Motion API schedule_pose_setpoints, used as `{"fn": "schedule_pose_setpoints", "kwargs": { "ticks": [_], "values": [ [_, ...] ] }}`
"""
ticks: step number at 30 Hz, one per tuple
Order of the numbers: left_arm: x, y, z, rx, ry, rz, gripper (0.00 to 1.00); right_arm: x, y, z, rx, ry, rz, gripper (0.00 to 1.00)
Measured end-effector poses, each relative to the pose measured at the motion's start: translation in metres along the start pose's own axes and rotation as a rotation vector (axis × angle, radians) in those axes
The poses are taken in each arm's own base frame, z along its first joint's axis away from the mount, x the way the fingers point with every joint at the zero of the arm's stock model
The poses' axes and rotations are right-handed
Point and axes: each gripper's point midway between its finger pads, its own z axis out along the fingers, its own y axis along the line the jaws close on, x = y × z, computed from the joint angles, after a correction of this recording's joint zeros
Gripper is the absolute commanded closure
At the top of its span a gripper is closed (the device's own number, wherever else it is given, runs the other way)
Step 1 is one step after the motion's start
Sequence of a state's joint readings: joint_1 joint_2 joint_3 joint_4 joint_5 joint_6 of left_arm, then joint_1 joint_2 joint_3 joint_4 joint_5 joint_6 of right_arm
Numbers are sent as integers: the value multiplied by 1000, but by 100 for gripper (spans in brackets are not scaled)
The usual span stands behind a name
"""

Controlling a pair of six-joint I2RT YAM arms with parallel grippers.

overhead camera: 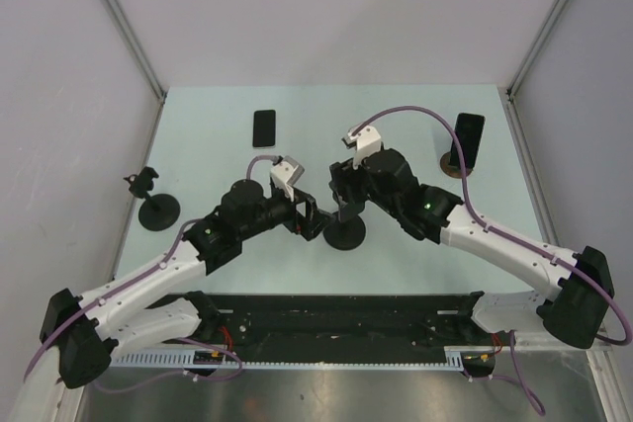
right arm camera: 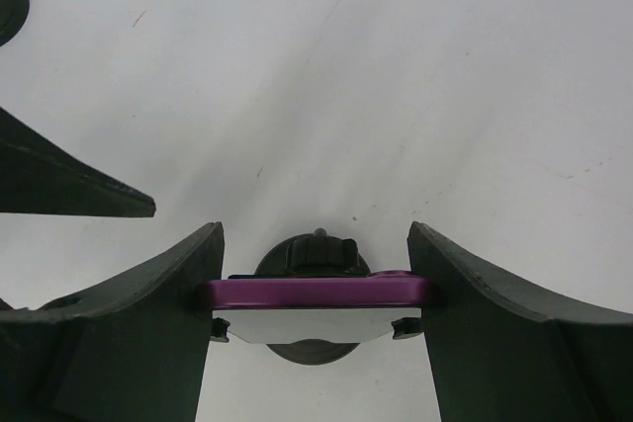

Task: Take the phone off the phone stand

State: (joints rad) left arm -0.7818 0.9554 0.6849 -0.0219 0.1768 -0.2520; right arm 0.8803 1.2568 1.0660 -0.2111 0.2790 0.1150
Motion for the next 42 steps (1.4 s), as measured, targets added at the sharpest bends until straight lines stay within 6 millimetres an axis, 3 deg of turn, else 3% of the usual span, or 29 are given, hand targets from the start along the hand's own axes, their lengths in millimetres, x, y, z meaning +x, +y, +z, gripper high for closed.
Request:
{"fn": "schedule_pose_setpoints", "kwargs": {
  "ticks": [9, 15, 21, 24, 25, 30, 42],
  "values": [
    [-1, 2, 13, -7, -67, -15, 15, 1, 13, 0, -30, -13, 12, 100],
    [-3, -5, 21, 6, -83, -13, 29, 2, 22, 0, -45, -21, 10, 100],
    [-5, 0, 24, -24, -99, -14, 52, 1, 24, 0, -45, -28, 9, 100],
    [-4, -1, 25, -23, -102, -27, 71, 1, 26, -1, -45, -30, 7, 100],
    [-4, -2, 25, -19, -105, -30, 81, 1, 27, -1, -44, -31, 7, 100],
    [-5, -5, 25, -12, -111, -34, 99, 1, 26, -1, -32, -38, 13, 100],
    [0, -9, 22, 27, -118, -31, 100, 4, 31, -4, -105, -22, -28, 100]
  ]
}}
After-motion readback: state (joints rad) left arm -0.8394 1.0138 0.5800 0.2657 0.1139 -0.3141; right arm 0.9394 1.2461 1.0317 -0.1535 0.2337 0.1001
